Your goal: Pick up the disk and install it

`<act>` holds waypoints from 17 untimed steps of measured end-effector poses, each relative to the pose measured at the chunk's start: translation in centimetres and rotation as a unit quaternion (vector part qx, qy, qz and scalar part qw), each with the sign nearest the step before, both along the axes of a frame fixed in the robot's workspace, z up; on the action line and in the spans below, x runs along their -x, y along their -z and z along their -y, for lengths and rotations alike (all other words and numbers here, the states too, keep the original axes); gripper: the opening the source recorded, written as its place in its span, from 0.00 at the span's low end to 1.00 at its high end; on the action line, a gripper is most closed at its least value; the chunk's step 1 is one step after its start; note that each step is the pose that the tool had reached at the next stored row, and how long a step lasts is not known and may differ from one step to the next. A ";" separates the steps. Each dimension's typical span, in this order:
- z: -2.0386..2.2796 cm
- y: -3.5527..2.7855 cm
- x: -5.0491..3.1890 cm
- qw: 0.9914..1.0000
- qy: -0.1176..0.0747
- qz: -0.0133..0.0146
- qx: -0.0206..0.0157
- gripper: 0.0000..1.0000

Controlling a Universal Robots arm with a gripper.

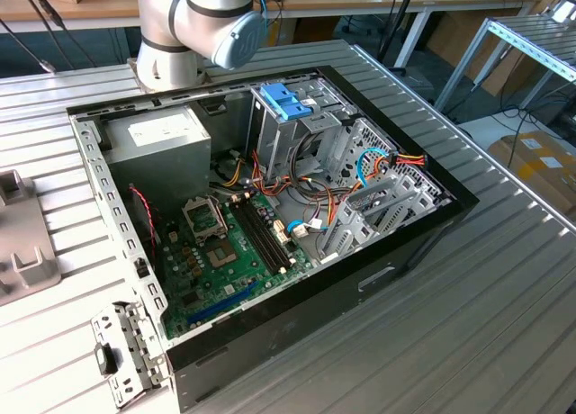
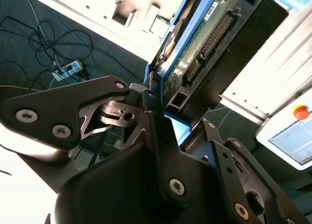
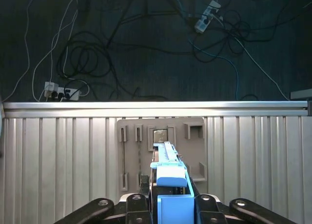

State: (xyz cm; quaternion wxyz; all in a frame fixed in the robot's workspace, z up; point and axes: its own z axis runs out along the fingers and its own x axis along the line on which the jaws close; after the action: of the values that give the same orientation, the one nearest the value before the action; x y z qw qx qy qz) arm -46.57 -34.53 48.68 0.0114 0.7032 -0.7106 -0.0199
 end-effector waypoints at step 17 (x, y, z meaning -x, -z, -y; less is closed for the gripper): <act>1.16 0.00 -0.04 1.000 0.000 0.000 0.000 0.37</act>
State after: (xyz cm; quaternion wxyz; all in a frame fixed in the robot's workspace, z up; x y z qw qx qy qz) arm -46.52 -35.68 48.67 0.0114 0.7032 -0.7106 -0.0198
